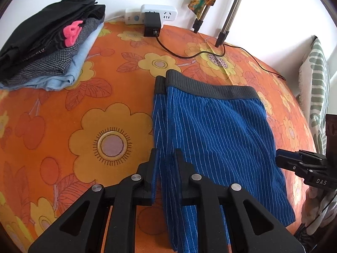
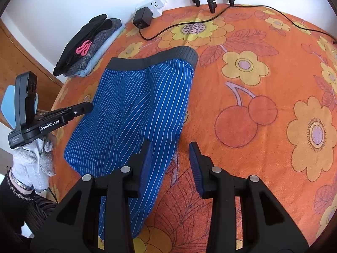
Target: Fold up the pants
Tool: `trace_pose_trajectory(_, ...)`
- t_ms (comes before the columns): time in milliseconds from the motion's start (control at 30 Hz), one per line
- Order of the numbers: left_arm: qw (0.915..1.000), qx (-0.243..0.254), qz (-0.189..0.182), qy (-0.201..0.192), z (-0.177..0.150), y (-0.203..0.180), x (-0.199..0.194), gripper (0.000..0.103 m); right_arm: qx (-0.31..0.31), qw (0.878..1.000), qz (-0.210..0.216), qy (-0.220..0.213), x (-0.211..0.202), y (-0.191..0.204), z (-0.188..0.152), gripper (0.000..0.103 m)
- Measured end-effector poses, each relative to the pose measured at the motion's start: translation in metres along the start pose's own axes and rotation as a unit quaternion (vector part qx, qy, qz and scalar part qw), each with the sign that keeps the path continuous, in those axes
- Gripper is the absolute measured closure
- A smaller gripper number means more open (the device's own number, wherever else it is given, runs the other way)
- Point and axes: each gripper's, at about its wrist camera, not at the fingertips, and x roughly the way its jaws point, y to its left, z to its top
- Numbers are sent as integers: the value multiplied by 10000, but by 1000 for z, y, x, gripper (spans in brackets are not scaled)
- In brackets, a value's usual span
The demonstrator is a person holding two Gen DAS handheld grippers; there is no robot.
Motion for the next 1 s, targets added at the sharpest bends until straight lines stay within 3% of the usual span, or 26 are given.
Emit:
trace_pose_trajectory(100,10000,17,-3,-62,-1,-1,-1,98,69,10000,48,-1,0,-2,1,66)
trace_pose_trajectory(367,9998,-22,-80,-188,-1,2,-10,99,-23,10000,22,-46,-2,3,1,66)
trace_pose_trajectory(400,9997,-67,-171,-136,-1,3,-12,92,-40,10000,21,-53,-3,4,1,65)
trace_pose_trajectory(433,9997,-116,-215,-73,-1,5,-13,75,-59,10000,19,-59,-4,4,1,64)
trace_pose_trajectory(500,9997,-143,-210,-46,-1,6,-14,51,-112,9999,-8,-74,-5,5,1,57)
trace_pose_trajectory(833,9995,272,52,178,-4,-6,-1,52,-184,9998,-59,-45,1,4,0,57)
trace_pose_trajectory(1000,9985,456,219,184,-5,-7,0,64,-324,9994,-130,-67,3,7,1,56)
